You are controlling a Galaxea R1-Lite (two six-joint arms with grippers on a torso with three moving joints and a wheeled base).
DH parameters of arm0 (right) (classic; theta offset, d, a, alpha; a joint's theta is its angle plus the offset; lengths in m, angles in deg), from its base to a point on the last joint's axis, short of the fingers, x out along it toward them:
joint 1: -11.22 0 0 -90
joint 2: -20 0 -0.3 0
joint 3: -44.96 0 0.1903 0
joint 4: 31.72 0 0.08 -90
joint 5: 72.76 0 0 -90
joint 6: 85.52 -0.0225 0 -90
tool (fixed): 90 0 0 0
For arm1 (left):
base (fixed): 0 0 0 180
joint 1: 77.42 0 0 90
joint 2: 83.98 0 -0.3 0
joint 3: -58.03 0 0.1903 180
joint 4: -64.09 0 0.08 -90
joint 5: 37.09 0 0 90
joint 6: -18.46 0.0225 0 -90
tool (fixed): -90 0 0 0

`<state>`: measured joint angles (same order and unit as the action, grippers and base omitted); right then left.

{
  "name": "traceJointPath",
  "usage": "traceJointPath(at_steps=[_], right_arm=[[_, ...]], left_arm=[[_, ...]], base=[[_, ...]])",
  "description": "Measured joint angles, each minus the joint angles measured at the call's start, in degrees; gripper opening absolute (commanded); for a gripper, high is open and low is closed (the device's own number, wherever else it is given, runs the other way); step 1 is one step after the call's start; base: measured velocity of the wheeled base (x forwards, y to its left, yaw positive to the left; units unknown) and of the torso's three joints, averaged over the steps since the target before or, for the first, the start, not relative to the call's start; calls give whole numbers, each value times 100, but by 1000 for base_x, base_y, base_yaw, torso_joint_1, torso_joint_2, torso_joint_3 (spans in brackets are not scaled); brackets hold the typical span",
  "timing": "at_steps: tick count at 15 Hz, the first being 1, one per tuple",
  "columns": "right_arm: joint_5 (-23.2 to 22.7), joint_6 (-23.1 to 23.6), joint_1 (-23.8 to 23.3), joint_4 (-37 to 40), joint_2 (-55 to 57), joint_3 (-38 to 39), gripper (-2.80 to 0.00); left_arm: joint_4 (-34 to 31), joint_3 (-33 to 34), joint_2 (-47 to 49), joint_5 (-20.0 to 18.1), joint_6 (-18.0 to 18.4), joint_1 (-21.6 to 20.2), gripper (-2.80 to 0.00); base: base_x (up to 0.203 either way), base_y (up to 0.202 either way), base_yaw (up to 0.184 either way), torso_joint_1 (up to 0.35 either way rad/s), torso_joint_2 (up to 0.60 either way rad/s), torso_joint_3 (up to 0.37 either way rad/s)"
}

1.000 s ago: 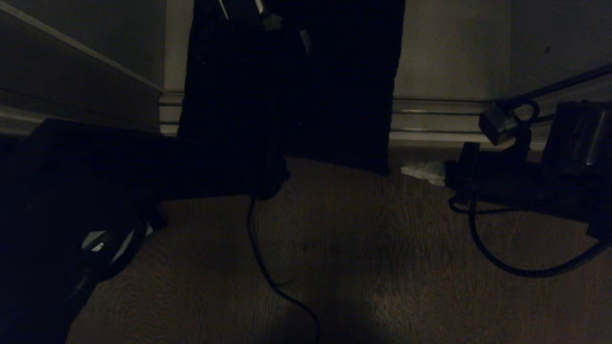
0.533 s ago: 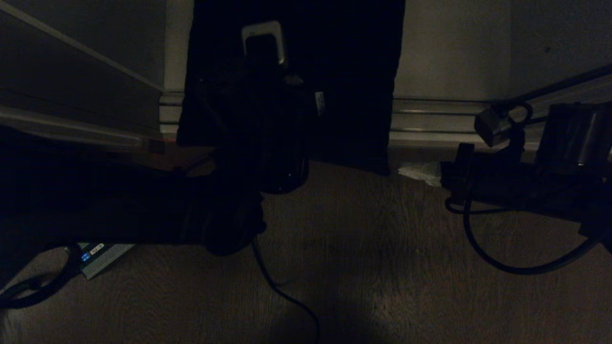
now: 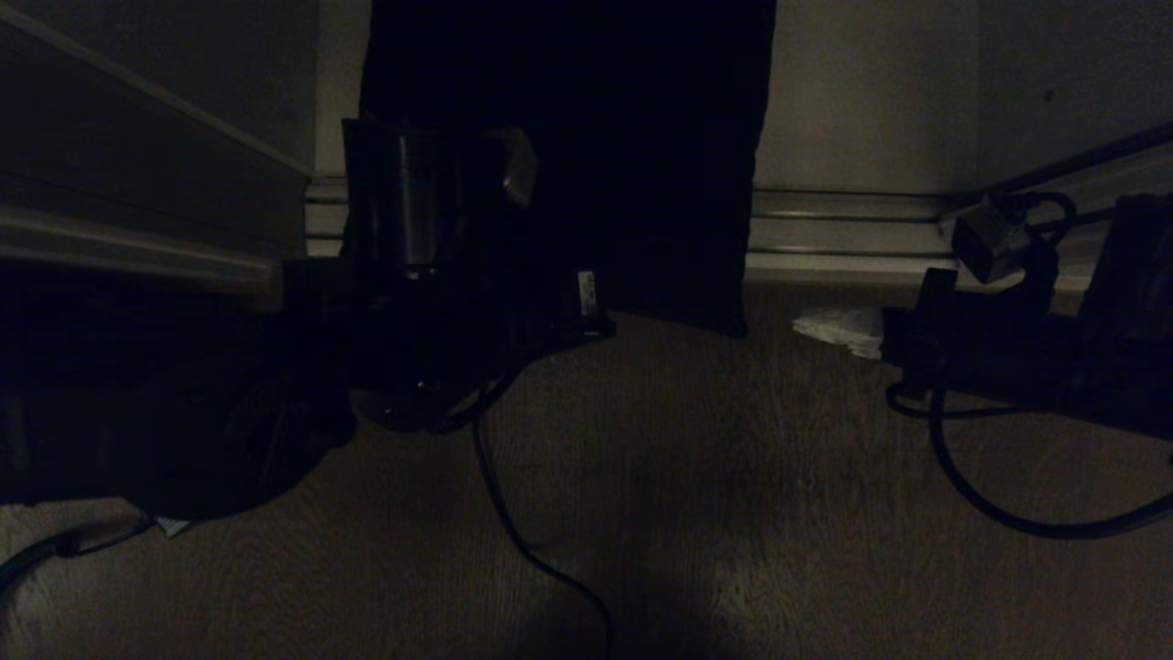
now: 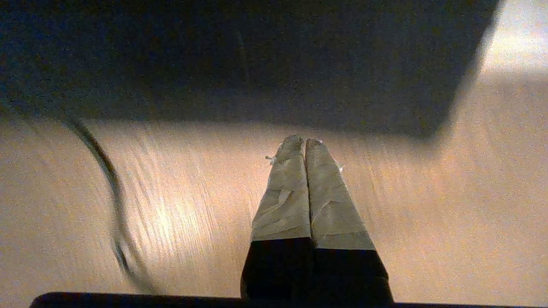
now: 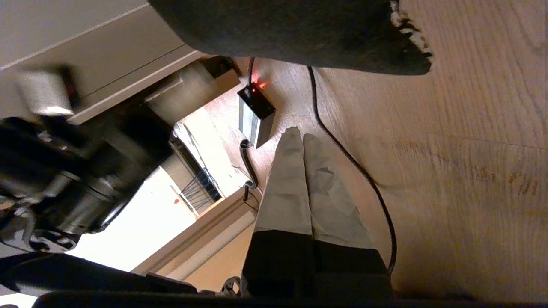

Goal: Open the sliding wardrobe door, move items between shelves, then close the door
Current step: Place the pillow on the lower shelf

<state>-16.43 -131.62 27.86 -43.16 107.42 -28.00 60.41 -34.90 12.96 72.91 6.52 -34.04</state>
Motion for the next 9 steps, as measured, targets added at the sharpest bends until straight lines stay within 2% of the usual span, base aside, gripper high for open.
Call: traceJointPath(at_steps=[2,3,6,9], right_arm=[[1,2,-55,-5,-93,86,-280],[-4,6,-110,-4,-137,109,-280],[-39,10,-288,-11,-247,87,-280],[-45,10,-394,-13,-344,50,-280]], left_arm=[[-494,95,-71,-527,-288,-82,-280],[-489,121,-22,-597,-304,-97,-280],[-190,67,406,-611,-304,-137,-280],[554,-266,1057,-567,-208,-220,-280]], base=[[0,0,0,0,0,0],[0,0,0,0,0,0],[0,0,0,0,0,0],[0,0,0,0,0,0]])
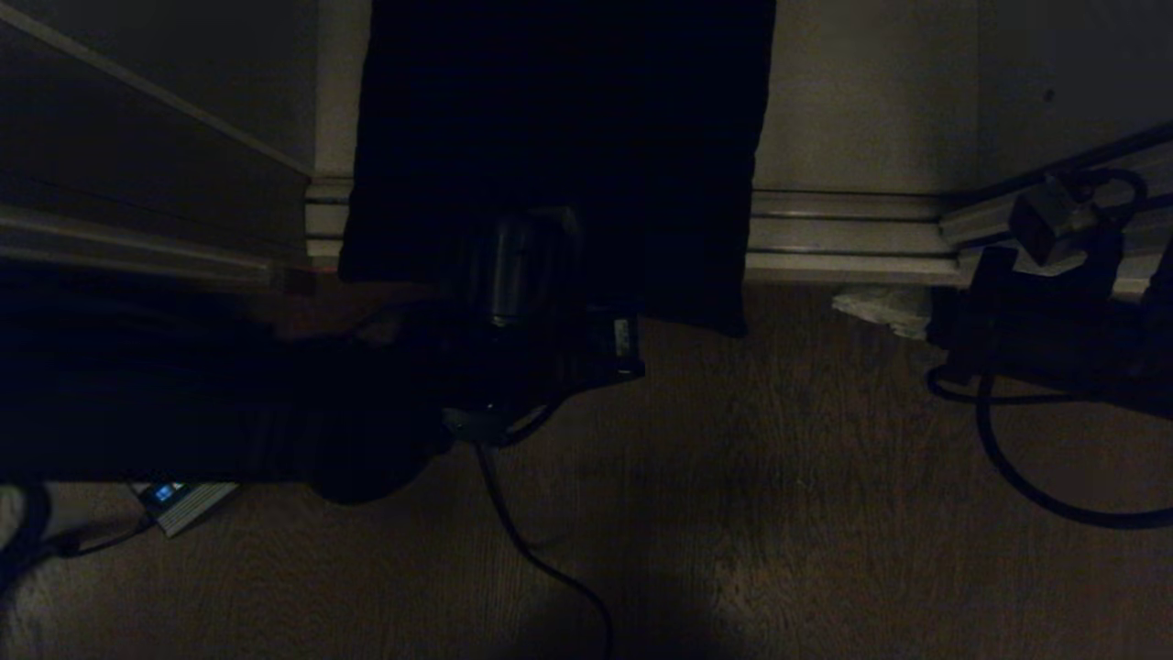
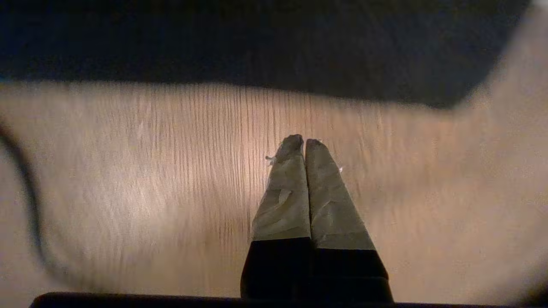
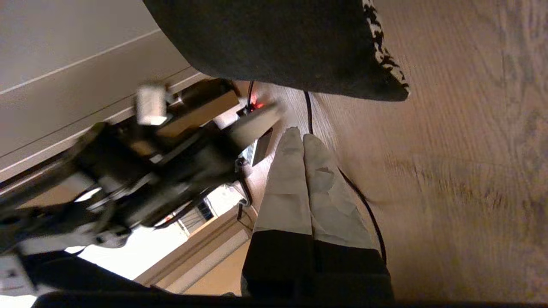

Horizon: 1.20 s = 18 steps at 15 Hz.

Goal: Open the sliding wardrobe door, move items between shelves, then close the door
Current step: Place the pillow on the lower shelf

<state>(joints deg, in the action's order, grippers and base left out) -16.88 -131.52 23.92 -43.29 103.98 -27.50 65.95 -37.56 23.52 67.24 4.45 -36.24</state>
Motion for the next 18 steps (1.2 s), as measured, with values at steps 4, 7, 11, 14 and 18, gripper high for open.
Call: traceJointPath(at_steps=[4,7,11,14,18], right_arm=[[-5,0,-15,5,-94,-5,-280],[5,-2,-15,0,-178,-5,-280],[0,0,-22,9,-295,0,-280],[0,0,-17,7,-358,6,-280],[-2,-5,-15,38,-467,48,-280]], left_arm=[[573,-755,678,472,242,-168,-280],[1295,-1095,1004,689,992,-218,-280],[2577,-1485,1448,863,1920,-234,-280],[3097,-1726,1620,858,2151,-231,-280],[2983,-1559,1282,857,2129,-118,-280]], base=[[0,0,0,0,0,0],[0,0,0,0,0,0],[0,0,0,0,0,0],[0,0,0,0,0,0],[0,0,0,0,0,0]])
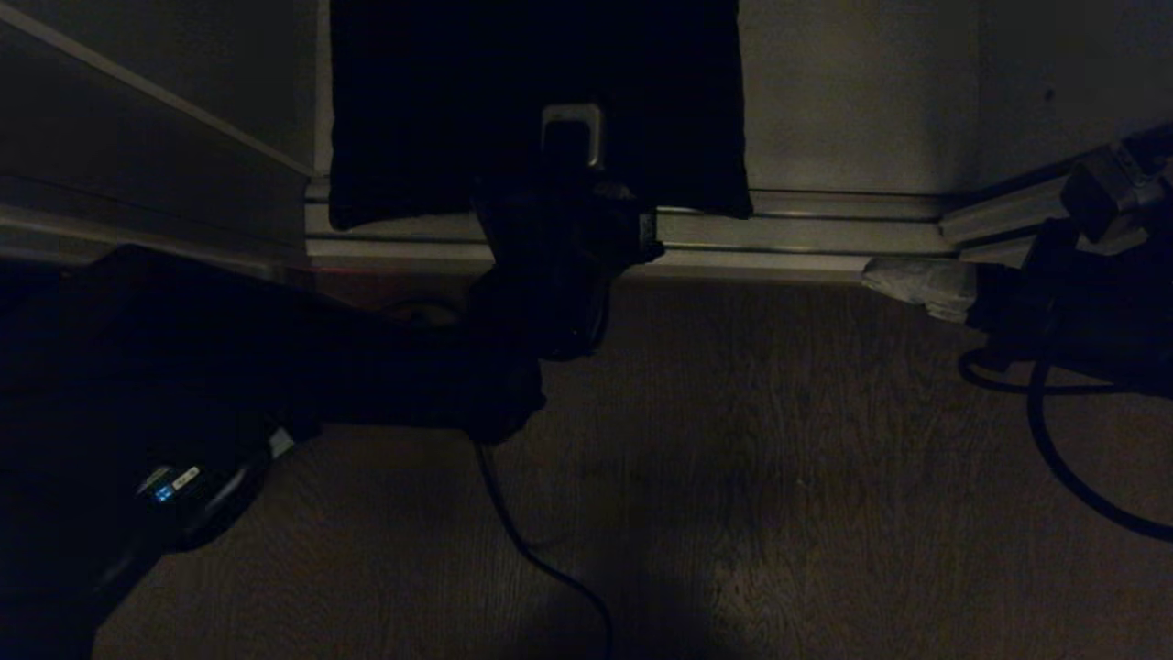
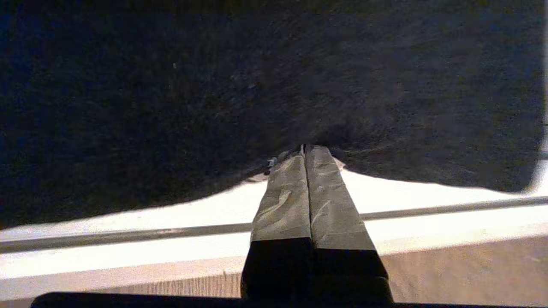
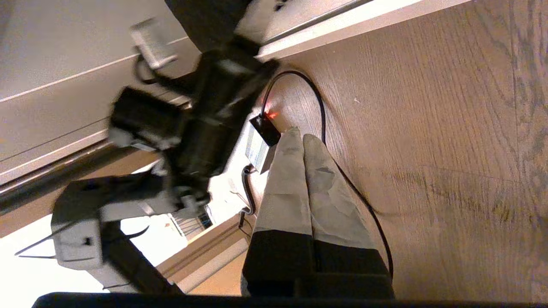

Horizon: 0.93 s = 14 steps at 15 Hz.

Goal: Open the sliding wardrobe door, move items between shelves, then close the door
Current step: Place the pillow on the lower shelf

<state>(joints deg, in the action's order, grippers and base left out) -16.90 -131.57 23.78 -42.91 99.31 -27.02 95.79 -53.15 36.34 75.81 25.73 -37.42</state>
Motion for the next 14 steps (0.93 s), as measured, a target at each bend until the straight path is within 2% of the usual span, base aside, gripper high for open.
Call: traceJointPath(at_steps=[4,7,11,14], right_arm=[[6,7,45,148,-218,142,-280],[24,93,65,466,-506,301,-280],[66,780,67,1372,-962,462,-280],[106,1006,37,1959,-1327,537,-280]], left_arm=[[-774,675,-1011,24,-160,515,-280],[-1850,1044,-1613,463,-758,773,-280],[-2944,1682,-2506,640,-1162,941,-280],[-3758,2285,-3170,846,-1297,953,-280]], base=[[0,0,0,0,0,0],[0,0,0,0,0,0],[0,0,0,0,0,0],[0,0,0,0,0,0]])
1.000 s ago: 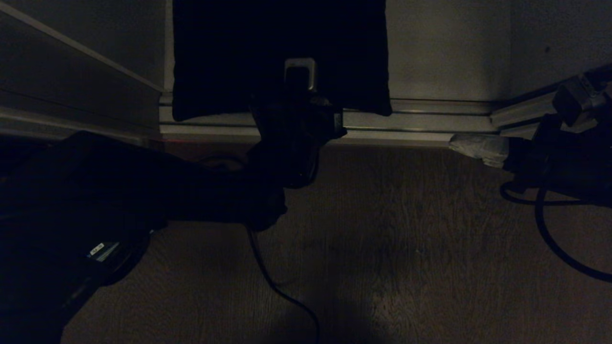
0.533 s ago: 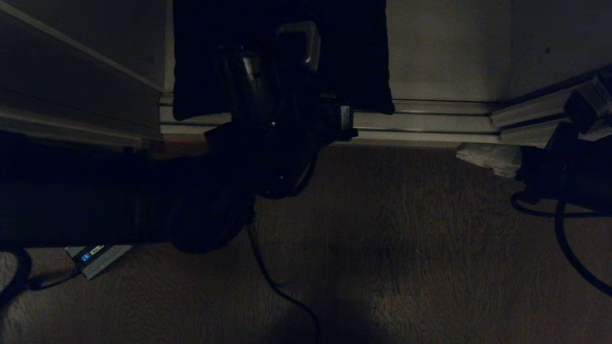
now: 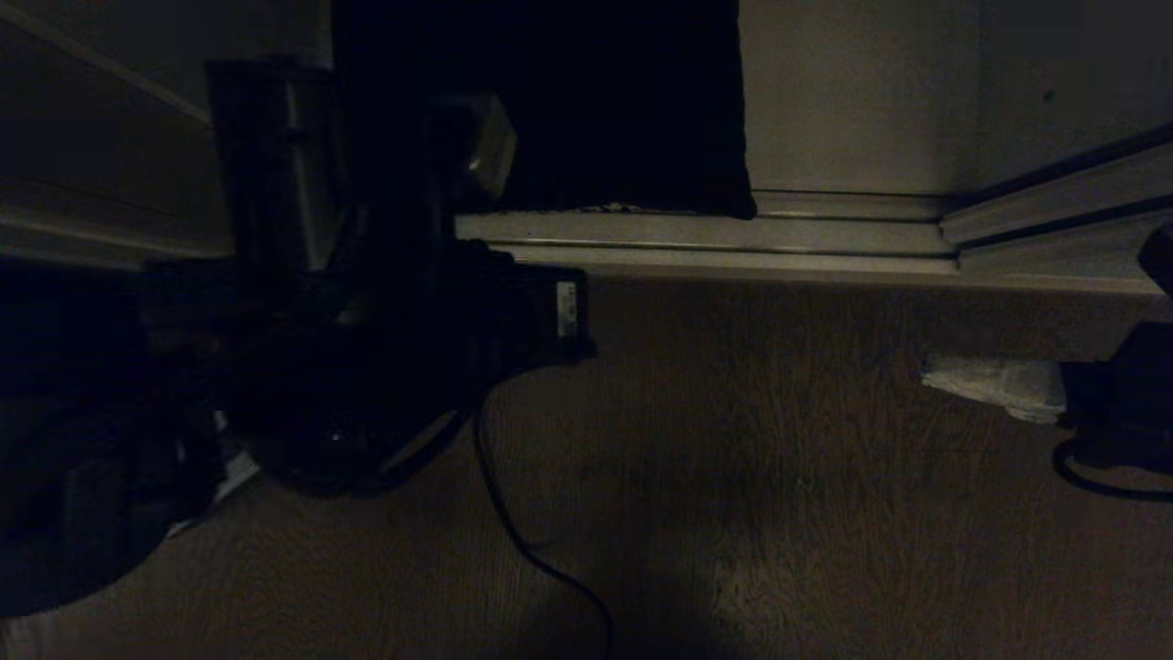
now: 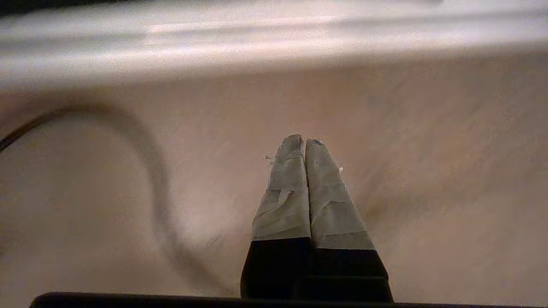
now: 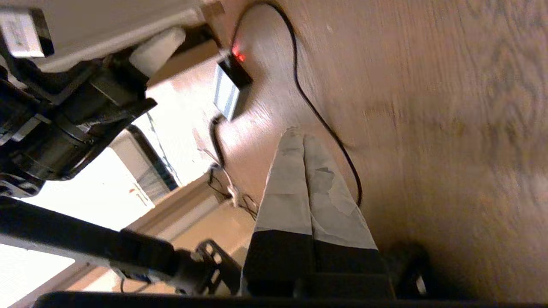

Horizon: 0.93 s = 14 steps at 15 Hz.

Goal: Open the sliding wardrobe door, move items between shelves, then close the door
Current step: Place the pillow on the lower shelf

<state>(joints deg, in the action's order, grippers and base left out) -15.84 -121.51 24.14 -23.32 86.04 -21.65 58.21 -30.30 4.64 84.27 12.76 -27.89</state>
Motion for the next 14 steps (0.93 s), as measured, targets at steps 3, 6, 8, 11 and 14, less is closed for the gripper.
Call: traceJointPath(at_steps=[3,6,8,11,14], right_arm=[[320,223,-33,339,-338,183,-280],[429,245,-38,491,-721,483,-280],[436,247,-39,839,-991,625,-280],[436,247,-39,935,-1244,833,-280],[479,242,-41,933,-1361,1066,-280]], left_arm=[[-103,800,-543,518,7,-158,-280],[-91,1630,-1083,602,16,-646,-280],[-116,2025,-1490,615,41,-878,-280],[-123,2442,-1987,620,46,-1266,-280],[-136,2726,-2415,630,44,-1660,-280]], base=[[0,0,0,0,0,0],[0,0,0,0,0,0],[0,0,0,0,0,0],[0,0,0,0,0,0],[0,0,0,0,0,0]])
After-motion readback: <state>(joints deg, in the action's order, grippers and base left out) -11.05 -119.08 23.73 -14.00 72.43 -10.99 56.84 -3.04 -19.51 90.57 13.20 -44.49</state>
